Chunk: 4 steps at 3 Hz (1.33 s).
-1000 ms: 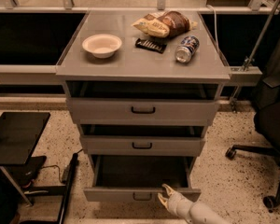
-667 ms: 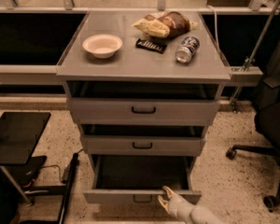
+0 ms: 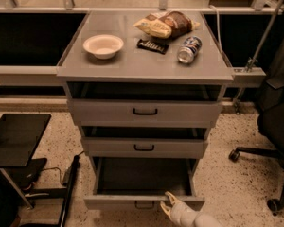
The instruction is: Open bottom drawer
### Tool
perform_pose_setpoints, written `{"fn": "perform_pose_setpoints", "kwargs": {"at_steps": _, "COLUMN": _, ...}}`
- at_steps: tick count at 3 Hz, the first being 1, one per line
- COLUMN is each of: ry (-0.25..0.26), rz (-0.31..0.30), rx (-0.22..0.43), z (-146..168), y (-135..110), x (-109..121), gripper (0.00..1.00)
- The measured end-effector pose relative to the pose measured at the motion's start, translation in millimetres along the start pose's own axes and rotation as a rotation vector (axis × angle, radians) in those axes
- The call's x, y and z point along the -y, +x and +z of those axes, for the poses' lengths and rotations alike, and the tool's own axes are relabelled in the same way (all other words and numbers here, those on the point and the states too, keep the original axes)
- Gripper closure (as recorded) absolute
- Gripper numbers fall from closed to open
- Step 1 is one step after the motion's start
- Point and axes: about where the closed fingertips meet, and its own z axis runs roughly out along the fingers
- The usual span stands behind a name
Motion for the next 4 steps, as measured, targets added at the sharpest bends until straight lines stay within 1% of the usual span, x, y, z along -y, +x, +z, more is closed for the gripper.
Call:
{"fn": "perform_pose_setpoints", "kwargs": {"at_steps": 1, "ry": 0.0, "rz": 0.0, "rx": 0.0, "z": -2.8, "y": -3.3, "x": 0.8, "gripper": 1.0}}
{"fn": "perform_pose_setpoints", "kwargs": {"at_steps": 2, "ry": 0.009, "rz": 0.017, "rx": 0.001, "z": -9.2, "y": 1.8, "x": -7.6, "gripper": 1.0}}
{"fn": "perform_pose_setpoints", "kwargs": {"at_steps": 3, "ry": 0.009, "rz": 0.017, "rx": 0.001, "z": -11.5, "y": -1.0, "x": -6.5, "gripper": 1.0}}
{"fn": "perform_pose_setpoints", "kwargs": {"at_steps": 4, "ry": 0.018, "rz": 0.033, "rx": 0.002, "z": -16.9, "y": 3.4, "x": -15.1, "gripper": 1.0}}
